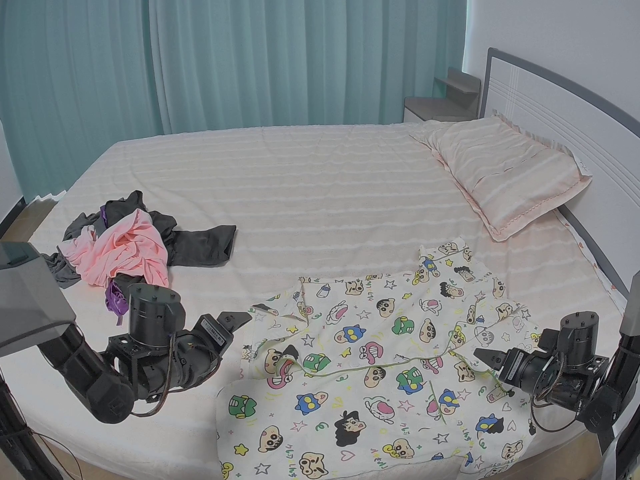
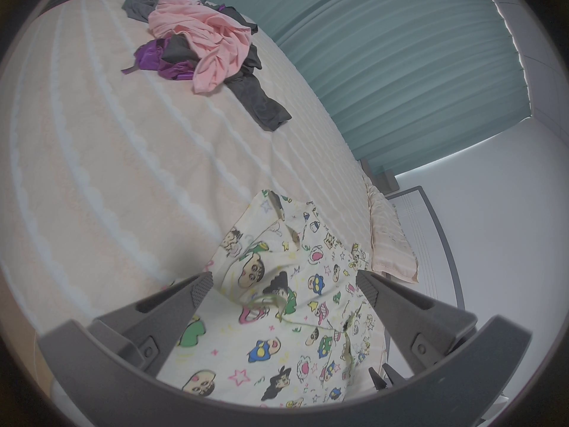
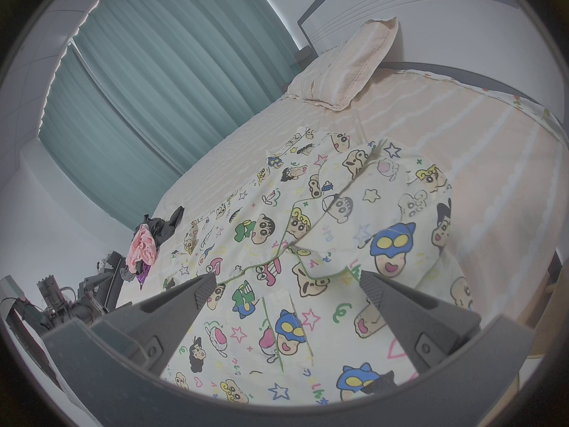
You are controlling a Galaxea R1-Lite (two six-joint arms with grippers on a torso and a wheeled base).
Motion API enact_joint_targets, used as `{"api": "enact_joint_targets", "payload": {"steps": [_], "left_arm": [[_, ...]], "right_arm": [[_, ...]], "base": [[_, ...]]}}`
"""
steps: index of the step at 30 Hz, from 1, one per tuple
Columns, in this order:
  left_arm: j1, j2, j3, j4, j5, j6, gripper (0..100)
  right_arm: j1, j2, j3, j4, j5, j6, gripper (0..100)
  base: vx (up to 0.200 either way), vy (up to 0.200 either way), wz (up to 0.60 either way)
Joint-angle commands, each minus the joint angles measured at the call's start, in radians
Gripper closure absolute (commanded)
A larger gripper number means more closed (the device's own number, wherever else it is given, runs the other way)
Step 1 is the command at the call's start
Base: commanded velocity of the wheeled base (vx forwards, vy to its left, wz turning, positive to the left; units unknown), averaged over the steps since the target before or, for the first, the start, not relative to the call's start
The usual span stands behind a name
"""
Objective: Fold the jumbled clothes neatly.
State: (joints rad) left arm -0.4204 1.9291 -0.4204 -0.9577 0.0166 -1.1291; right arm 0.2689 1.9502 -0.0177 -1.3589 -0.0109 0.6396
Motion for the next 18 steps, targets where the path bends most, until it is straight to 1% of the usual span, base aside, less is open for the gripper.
{"api": "enact_joint_targets", "payload": {"steps": [1,3,4,5,6,10,12,13,14,18], "left_arm": [[-0.001,0.125,-0.118,0.004,0.009,0.008,0],[0.0,0.172,-0.182,0.022,0.026,0.023,0],[0.0,0.203,-0.236,0.056,0.034,0.035,0],[0.0,0.205,-0.242,0.06,0.034,0.037,0],[0.003,0.246,-0.343,0.14,0.036,0.046,0],[0.003,0.315,-0.537,0.307,0.039,0.049,0],[0.003,0.352,-0.613,0.347,0.042,0.049,0],[0.002,0.356,-0.623,0.349,0.042,0.051,0],[0.002,0.389,-0.673,0.352,0.04,0.063,0],[-0.003,0.467,-0.73,0.356,0.04,0.14,0]], "right_arm": [[0.013,0.003,0.004,0.0,0.0,0.0,0],[0.016,0.003,0.005,0.0,0.0,0.0,0],[0.024,0.003,0.005,-0.002,0.0,0.002,0],[0.026,0.003,0.005,-0.002,0.0,0.002,0],[0.029,0.001,0.007,-0.002,0.0,0.002,0],[0.032,-0.001,0.007,-0.002,-0.001,0.002,0],[0.033,-0.001,0.008,-0.002,-0.003,0.002,0],[0.032,-0.001,0.008,-0.002,-0.003,0.002,0],[0.032,-0.001,0.008,-0.002,-0.003,0.002,0],[0.033,-0.001,0.008,-0.002,-0.003,0.002,0]], "base": [[0.0,0.0,0.0],[0.0,0.0,0.0],[0.0,0.0,0.0],[0.0,0.0,0.0],[0.0,0.0,0.0],[0.0,0.0,0.0],[0.0,0.0,0.0],[0.0,0.0,0.0],[0.0,0.0,0.0],[0.0,0.0,0.0]]}}
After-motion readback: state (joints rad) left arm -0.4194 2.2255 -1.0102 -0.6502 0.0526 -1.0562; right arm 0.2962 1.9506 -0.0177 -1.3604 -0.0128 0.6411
